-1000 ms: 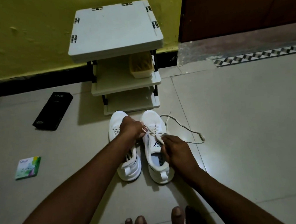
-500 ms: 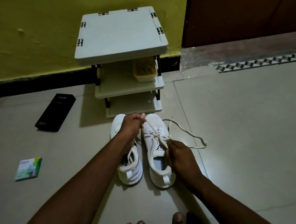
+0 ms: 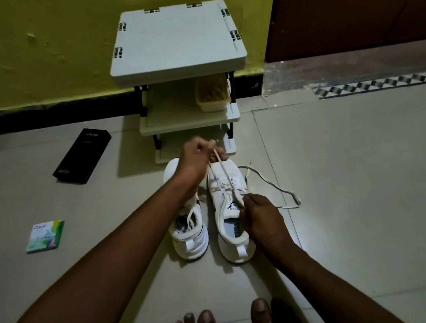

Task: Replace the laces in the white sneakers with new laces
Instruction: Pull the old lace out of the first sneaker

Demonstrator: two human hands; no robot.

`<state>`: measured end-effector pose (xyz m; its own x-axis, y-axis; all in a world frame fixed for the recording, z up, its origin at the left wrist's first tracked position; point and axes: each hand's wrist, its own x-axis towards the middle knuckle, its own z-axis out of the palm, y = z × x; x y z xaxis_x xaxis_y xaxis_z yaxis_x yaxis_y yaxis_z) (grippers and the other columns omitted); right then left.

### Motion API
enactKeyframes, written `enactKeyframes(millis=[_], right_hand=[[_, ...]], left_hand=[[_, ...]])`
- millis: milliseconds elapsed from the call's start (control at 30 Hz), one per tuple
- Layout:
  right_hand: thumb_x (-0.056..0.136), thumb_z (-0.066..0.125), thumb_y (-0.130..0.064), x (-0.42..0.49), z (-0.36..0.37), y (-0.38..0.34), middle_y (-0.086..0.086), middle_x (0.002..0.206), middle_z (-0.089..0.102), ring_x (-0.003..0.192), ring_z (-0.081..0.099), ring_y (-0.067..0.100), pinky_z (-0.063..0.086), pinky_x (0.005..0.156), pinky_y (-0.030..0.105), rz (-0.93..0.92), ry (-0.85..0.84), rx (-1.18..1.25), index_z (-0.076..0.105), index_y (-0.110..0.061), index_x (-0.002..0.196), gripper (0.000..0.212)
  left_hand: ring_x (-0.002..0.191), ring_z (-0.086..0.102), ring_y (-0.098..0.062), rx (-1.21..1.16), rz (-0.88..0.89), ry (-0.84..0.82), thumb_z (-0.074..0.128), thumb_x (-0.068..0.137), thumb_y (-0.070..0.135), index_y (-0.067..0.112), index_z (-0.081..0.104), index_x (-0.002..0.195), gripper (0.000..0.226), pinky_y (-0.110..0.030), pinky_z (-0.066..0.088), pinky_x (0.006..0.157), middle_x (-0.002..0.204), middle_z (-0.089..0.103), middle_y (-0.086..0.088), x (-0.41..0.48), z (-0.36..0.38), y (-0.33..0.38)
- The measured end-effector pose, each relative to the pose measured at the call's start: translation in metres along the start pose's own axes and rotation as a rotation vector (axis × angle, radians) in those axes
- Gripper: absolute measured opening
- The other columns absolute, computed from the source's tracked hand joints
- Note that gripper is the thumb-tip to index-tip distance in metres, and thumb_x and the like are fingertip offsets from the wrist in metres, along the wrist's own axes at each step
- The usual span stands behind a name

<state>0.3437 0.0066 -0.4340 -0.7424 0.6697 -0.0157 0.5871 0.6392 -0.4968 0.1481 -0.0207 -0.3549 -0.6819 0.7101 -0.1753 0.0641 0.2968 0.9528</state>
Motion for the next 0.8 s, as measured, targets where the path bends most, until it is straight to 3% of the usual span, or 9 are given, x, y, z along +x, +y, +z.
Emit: enactKeyframes(millis=[67,200,267,367,467,533,633,700,800], right_hand=[[0.082,0.065,-0.010,0.002,0.000,0.001,0.009,0.113,0.064,0.106,0.059,0.029,0.051,0.074,0.034,0.012,-0.002,-0.003,0.066,-0.009,0.111,0.029],[0.087,0.061,-0.012,0.003,0.001,-0.003,0.009,0.123,0.063,0.113,0.059,0.029,0.054,0.083,0.037,0.013,0.006,0.004,0.064,-0.012,0.122,0.035],[0.088,0.060,-0.014,0.004,0.001,-0.003,0.009,0.124,0.063,0.113,0.059,0.029,0.054,0.083,0.037,0.012,0.016,0.000,0.064,-0.014,0.123,0.036],[0.086,0.060,-0.014,0.003,0.001,-0.004,0.008,0.119,0.063,0.107,0.060,0.029,0.054,0.077,0.036,0.016,0.015,-0.012,0.064,-0.014,0.115,0.030],[0.084,0.059,-0.012,0.003,0.000,-0.006,0.008,0.111,0.062,0.101,0.060,0.028,0.047,0.069,0.033,0.018,0.018,-0.030,0.062,-0.014,0.104,0.020],[0.085,0.059,-0.013,0.003,0.000,-0.004,0.008,0.111,0.062,0.100,0.060,0.028,0.045,0.068,0.032,0.020,0.025,-0.023,0.061,-0.014,0.103,0.018],[0.087,0.059,-0.014,0.004,0.001,-0.002,0.008,0.114,0.064,0.106,0.059,0.028,0.051,0.074,0.035,0.028,0.046,0.009,0.064,-0.013,0.108,0.021],[0.087,0.059,-0.014,0.003,0.002,-0.002,0.008,0.113,0.063,0.106,0.059,0.029,0.051,0.073,0.035,0.032,0.039,0.014,0.064,-0.013,0.108,0.022],[0.086,0.058,-0.014,0.004,0.001,-0.004,0.007,0.109,0.062,0.101,0.059,0.029,0.050,0.069,0.036,0.029,0.029,0.010,0.062,-0.014,0.102,0.016]], left_hand=[[0.053,0.052,-0.011,-0.298,-0.055,0.058,0.042,0.109,0.021,0.012,0.050,0.087,0.025,-0.033,0.049,0.061,0.070,0.050,-0.001,-0.001,-0.008,0.001],[0.078,0.055,-0.013,0.711,0.398,-0.330,0.063,0.097,0.040,0.025,0.059,0.095,0.015,-0.031,0.045,0.065,0.091,0.055,0.006,-0.005,-0.026,-0.019],[0.092,0.060,-0.019,1.066,0.474,-0.454,0.071,0.090,0.037,0.025,0.065,0.100,0.016,-0.027,0.043,0.067,0.105,0.055,0.001,-0.004,-0.024,-0.029],[0.083,0.069,-0.027,0.940,0.485,-0.275,0.056,0.088,0.018,0.021,0.051,0.094,0.009,-0.037,0.053,0.060,0.098,0.060,-0.009,-0.003,-0.010,-0.022],[0.102,0.058,-0.023,0.879,0.395,-0.169,0.050,0.097,0.014,0.019,0.058,0.096,0.009,-0.044,0.048,0.087,0.106,0.060,0.000,-0.002,-0.001,-0.024],[0.093,0.065,-0.018,0.424,0.308,-0.005,0.044,0.103,0.011,0.018,0.060,0.090,0.022,-0.042,0.050,0.089,0.088,0.067,0.006,-0.001,0.001,-0.016],[0.048,0.044,-0.008,-0.385,0.072,0.183,0.038,0.110,0.022,0.017,0.050,0.090,0.024,-0.026,0.041,0.051,0.057,0.045,0.008,0.003,-0.017,0.001],[0.050,0.039,-0.006,-0.005,0.294,0.183,0.041,0.110,0.027,0.022,0.051,0.089,0.024,-0.026,0.030,0.050,0.060,0.044,0.010,0.007,-0.037,0.002],[0.074,0.057,-0.011,0.993,0.586,-0.130,0.056,0.097,0.055,0.033,0.065,0.091,0.025,-0.029,0.037,0.065,0.083,0.060,0.009,0.009,-0.051,-0.013]])
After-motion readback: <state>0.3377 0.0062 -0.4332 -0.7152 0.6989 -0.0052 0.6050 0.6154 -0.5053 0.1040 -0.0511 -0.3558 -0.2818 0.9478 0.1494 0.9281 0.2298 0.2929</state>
